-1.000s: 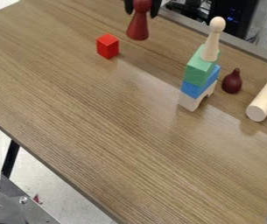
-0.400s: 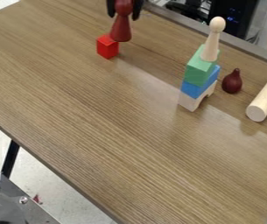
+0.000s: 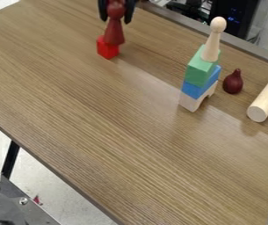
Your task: Put the pawn on the red cube
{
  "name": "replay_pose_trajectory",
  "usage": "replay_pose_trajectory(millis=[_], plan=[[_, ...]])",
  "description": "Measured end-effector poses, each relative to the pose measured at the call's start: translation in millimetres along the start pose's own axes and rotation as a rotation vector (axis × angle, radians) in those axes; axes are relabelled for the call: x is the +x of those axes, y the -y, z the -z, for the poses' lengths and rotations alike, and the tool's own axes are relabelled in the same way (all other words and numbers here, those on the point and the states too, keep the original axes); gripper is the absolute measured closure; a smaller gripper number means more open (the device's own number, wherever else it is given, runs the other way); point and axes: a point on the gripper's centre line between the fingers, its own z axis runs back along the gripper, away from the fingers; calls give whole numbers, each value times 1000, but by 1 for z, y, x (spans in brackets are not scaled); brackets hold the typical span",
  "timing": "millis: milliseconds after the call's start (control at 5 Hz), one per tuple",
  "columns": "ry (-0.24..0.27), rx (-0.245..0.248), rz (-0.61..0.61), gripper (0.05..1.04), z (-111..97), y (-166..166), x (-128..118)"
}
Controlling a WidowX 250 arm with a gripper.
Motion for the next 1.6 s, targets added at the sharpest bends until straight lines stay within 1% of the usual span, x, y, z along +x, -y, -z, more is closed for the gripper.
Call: replay_pose_trajectory(millis=[200,400,800,1400,1600], plan=[[-4,-13,-11,508,2,-7,1],[0,-31,0,508,4,-5,2],[20,-43,7,508,4,-6,5],[18,-37,4,508,4,-10,7],[6,-27,0,453,6,-13,9]])
